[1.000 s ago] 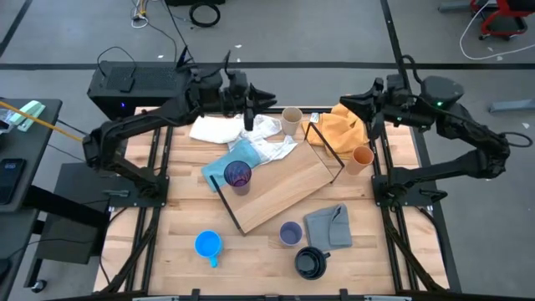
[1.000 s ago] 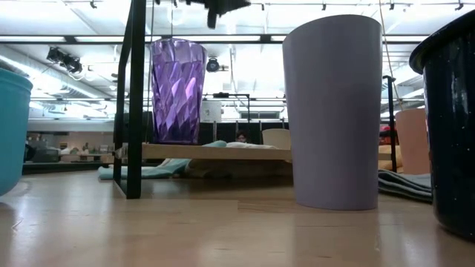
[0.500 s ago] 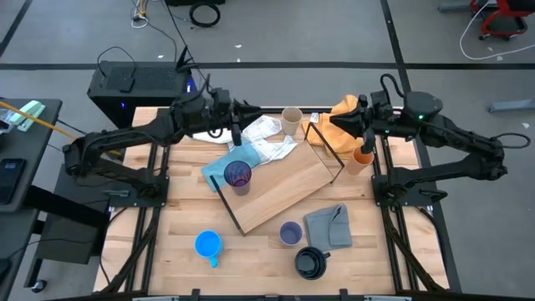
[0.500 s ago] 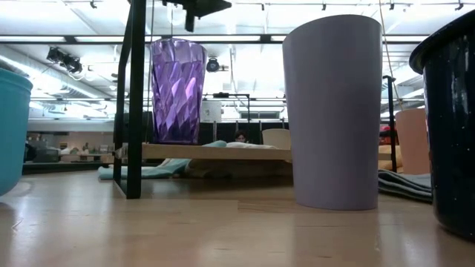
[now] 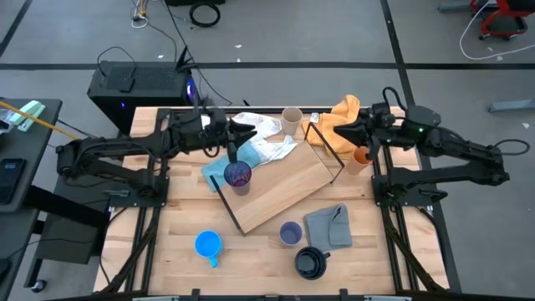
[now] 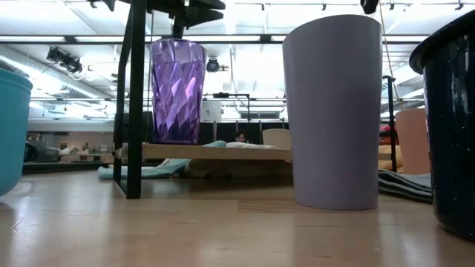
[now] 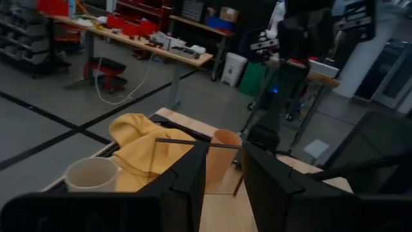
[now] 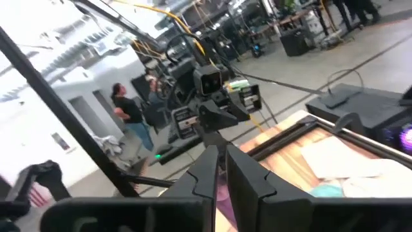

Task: Stack small to large cups/mugs on shelf
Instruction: Put the light purple cup on the shelf

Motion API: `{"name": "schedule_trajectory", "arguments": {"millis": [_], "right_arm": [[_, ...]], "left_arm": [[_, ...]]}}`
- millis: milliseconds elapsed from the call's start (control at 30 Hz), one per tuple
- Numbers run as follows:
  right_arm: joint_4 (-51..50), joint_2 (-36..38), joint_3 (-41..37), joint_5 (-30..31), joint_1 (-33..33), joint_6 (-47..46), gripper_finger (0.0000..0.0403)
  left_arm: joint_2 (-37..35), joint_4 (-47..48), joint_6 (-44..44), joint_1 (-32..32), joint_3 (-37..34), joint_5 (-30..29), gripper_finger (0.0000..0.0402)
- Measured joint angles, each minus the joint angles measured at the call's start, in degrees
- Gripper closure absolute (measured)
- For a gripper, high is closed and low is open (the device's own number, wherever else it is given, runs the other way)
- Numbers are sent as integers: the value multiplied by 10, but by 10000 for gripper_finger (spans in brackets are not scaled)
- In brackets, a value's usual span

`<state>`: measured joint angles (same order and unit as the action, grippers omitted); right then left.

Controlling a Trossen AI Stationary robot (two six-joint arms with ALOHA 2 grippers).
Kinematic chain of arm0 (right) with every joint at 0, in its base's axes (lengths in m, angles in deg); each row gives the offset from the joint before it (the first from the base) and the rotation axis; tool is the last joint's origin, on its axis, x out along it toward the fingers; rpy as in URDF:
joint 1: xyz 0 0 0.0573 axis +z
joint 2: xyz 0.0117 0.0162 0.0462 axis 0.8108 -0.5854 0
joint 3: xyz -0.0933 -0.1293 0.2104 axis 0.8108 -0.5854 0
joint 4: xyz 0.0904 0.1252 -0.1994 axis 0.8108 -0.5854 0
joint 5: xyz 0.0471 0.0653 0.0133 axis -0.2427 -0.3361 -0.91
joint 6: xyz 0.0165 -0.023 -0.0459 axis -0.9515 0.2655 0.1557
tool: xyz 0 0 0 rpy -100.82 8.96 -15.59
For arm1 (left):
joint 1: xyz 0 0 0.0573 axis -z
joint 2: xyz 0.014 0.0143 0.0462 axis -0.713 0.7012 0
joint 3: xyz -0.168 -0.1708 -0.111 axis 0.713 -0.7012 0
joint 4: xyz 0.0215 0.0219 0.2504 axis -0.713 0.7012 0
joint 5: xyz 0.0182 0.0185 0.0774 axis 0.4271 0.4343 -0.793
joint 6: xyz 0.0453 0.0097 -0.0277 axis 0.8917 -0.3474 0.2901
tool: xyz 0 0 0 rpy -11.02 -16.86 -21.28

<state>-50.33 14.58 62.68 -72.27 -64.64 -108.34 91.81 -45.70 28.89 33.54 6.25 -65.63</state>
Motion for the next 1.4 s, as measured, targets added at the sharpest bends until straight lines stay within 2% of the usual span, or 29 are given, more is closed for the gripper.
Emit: {"name": "schedule_trajectory", "arguments": {"millis": [133,633,900,1233,1400], "right_arm": [[35,8,-28,5,3,-14,365],[45,12,-85,9,3,-28,365],[63,12,-89,7,3,-38,365],[71,12,-89,-10,3,-40,365],[99,2,-86,-46,22,-37,365]], "left_arm": [[0,-10,2,8,-5,-4,294],[0,-18,9,9,-5,-4,294],[0,-19,9,9,-5,-4,294],[0,-20,9,9,-5,-4,294],[0,-20,8,9,-5,-4,294]]}}
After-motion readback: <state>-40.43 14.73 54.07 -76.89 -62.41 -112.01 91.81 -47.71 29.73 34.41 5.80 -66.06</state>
